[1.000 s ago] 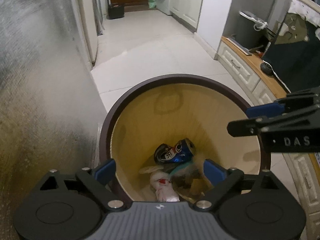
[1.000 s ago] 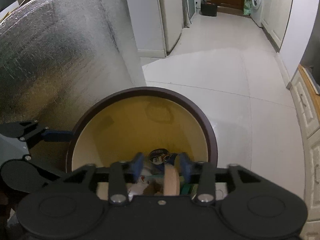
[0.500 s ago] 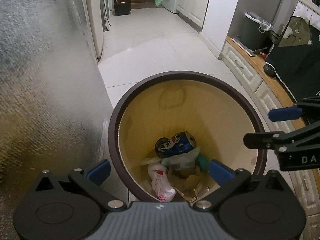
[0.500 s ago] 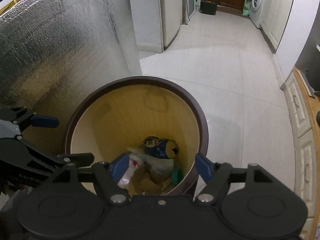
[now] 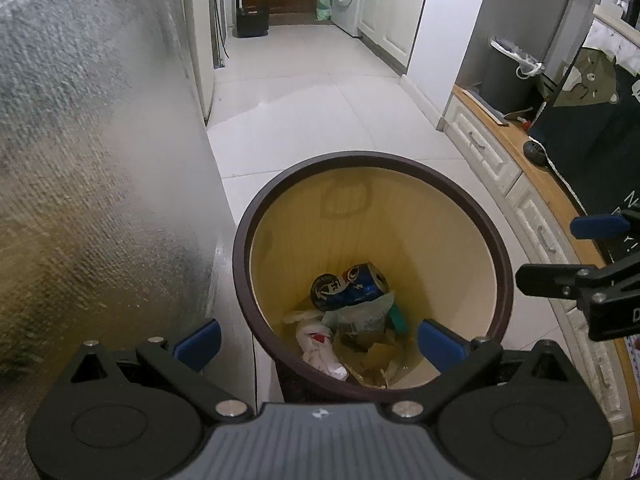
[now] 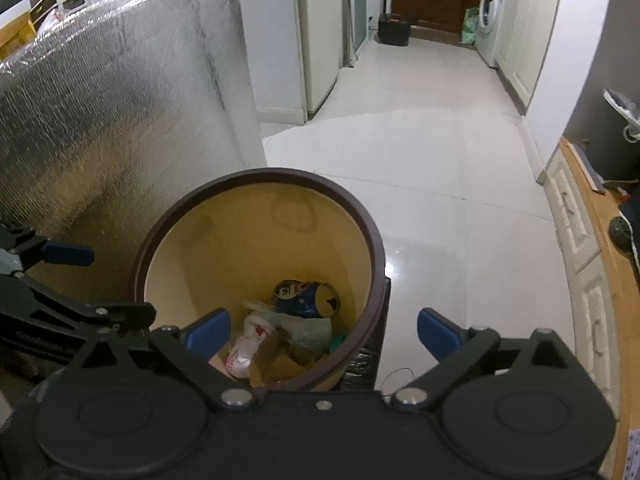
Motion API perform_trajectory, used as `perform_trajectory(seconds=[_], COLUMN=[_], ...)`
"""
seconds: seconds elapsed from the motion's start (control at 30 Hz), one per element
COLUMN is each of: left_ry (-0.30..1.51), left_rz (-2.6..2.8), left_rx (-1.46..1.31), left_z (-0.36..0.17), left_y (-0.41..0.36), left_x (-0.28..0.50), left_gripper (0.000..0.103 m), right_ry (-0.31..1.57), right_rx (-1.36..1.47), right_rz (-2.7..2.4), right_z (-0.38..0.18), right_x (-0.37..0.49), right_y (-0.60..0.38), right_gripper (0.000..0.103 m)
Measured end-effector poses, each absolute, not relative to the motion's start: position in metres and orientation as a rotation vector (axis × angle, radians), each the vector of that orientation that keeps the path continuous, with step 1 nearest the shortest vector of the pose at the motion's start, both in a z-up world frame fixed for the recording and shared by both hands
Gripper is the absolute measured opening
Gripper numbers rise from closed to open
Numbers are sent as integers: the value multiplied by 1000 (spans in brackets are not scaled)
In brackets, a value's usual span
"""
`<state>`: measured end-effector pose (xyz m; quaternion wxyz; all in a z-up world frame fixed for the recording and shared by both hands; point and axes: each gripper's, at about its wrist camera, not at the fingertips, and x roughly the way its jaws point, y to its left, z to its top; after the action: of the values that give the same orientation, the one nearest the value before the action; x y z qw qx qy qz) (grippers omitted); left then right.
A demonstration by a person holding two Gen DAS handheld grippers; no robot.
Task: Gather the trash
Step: 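Move both open tools back from the bin toward the table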
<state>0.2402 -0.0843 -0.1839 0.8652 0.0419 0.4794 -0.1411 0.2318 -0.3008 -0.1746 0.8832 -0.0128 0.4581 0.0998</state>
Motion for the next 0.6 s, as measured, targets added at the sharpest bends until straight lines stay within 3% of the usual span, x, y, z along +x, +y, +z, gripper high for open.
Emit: perform_trajectory(seconds=[0.6], left_ry=[917], left_rz=[-325], left_rx=[92], left_z=[-135], left_y=[-91], left_x=[199], left_gripper=[103], right_ry=[883], right_rx=[-15], right_rz=[155], right_z=[-145], right_x=[174], right_y=[-319], right_gripper=[103])
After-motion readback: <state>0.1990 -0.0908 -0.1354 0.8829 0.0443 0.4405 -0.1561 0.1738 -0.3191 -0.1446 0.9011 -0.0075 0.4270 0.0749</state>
